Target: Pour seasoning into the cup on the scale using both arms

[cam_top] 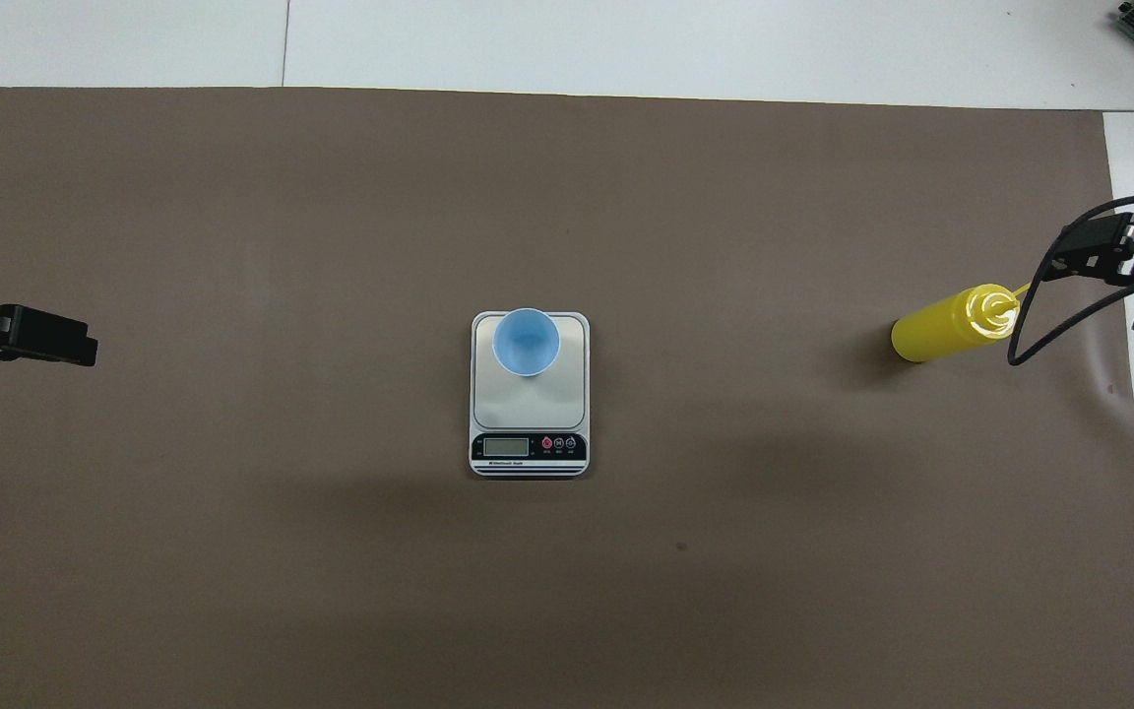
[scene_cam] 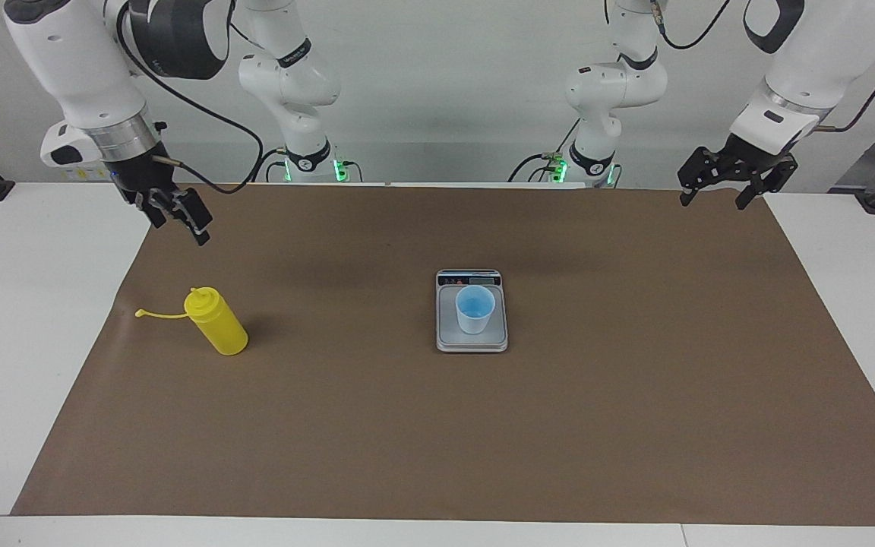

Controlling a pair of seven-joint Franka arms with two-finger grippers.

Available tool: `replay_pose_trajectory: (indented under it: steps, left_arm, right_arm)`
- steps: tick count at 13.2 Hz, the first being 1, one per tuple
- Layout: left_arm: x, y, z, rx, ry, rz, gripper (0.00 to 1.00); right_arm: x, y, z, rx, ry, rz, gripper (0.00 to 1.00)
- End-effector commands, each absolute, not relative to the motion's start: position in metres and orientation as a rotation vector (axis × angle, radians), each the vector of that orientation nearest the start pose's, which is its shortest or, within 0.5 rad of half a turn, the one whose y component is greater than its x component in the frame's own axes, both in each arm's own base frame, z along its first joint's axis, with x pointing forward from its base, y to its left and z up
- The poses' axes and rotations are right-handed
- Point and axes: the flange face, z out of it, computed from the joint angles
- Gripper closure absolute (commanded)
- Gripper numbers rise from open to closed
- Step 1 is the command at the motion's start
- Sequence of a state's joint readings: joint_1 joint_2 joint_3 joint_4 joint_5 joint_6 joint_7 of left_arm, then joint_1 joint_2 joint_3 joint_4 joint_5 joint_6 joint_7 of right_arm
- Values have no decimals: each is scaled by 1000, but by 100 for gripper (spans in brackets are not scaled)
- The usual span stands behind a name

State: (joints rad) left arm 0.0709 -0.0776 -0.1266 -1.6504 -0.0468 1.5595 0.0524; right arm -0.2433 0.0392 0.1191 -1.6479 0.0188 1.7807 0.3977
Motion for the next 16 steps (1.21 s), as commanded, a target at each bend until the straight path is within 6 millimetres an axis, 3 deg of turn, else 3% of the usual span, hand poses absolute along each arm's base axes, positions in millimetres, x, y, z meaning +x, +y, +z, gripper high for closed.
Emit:
replay_pose_trajectory:
  steps: [1,6,9,12,13,16]
  left_arm:
    - [517,-32,629,-3158,169,26,0]
    - [517,-33,629,-3157,173,26,0]
    - [517,-32,629,-3158,169,26,0]
    - [517,-33,629,-3158,171,26,0]
    - [517,-32,629,-3158,169,26,0]
    - [517,-32,629,-3158,169,26,0]
  right_arm:
    - [622,-124,557,-2992,943,-211,0]
    - [658,-210,508,-2941,1098,-145,0]
    - [666,-237,461,-2885,1149,-51,0]
    - [678,-247,381,-2768,1180,103,0]
    - [680,-244,370,-2712,1190,145,0]
    - [669,-235,369,-2594,1253,299,0]
